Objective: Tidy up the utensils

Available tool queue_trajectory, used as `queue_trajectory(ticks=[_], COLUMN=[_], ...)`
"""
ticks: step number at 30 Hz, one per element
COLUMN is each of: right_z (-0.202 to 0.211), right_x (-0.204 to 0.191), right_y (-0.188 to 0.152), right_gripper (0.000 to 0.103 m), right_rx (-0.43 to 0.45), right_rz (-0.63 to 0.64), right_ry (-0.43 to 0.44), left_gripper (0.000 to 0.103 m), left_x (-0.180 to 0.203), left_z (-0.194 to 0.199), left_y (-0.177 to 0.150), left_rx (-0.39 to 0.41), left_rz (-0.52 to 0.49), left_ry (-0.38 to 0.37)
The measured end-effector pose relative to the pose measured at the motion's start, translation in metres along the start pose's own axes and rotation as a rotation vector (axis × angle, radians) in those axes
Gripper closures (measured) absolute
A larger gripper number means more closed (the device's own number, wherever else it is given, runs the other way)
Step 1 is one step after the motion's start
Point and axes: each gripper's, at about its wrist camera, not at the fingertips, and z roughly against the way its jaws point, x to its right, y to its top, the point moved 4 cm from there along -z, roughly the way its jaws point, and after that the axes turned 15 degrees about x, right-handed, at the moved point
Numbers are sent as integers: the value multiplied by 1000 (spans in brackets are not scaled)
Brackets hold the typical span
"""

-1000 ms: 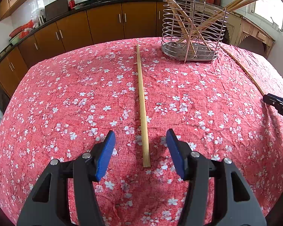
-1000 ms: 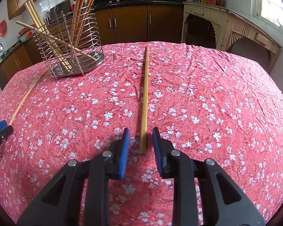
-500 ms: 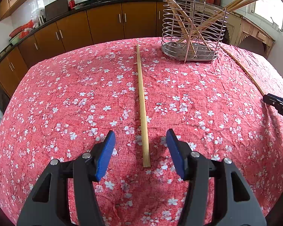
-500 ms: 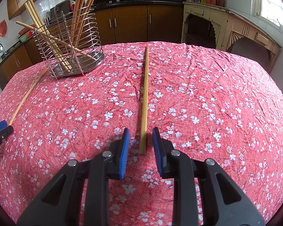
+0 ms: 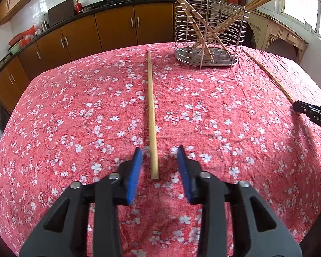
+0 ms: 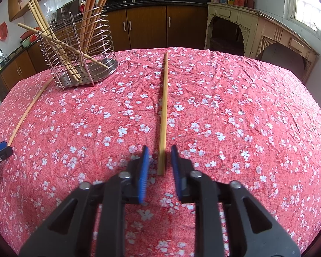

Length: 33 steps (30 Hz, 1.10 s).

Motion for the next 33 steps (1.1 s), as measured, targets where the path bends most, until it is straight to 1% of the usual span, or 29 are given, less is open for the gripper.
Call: queue_trajectory(ticks=[1,2,3,4,7,8,11,13,19,23,28,30,33], right_z=[0,1,1,2,16,22,45,61,111,131,139,140,140], right_x=[1,3,5,8,11,12,17,24,31,34,32,33,33], right_y=[0,0,0,0,0,1,9,19,63,93,122,130,139], right_gripper=[95,95,95,95,96,96,96,96,96,96,96,96,96], right_rx=[1,2,4,6,43,60,124,174,356,448,514,523,524], right_rz=[-8,-17,-27,-35,-38,-38,-42,-42,-35,-33,-34,-44,-63], right_ry=[5,9,9,3,-1,-2,-7,-15,-31,-35,-35,-26,-7], left_gripper=[85,88,94,95,96,96,96,96,96,96,96,96,96], left_x=[1,2,1,-1,-5,-8,-13,-18,-31,-41,-52,-57,-62], left_z=[0,1,0,0,3,8,24,40,87,105,118,122,124], left_y=[0,1,1,1,1,2,11,23,67,95,127,139,150], left_rx=[2,2,2,2,-1,9,65,124,307,399,483,506,522], left_rz=[-3,-2,5,18,44,62,70,72,85,117,147,164,184], left_ry=[0,-1,-3,-8,-11,-19,-21,-17,12,35,60,67,71])
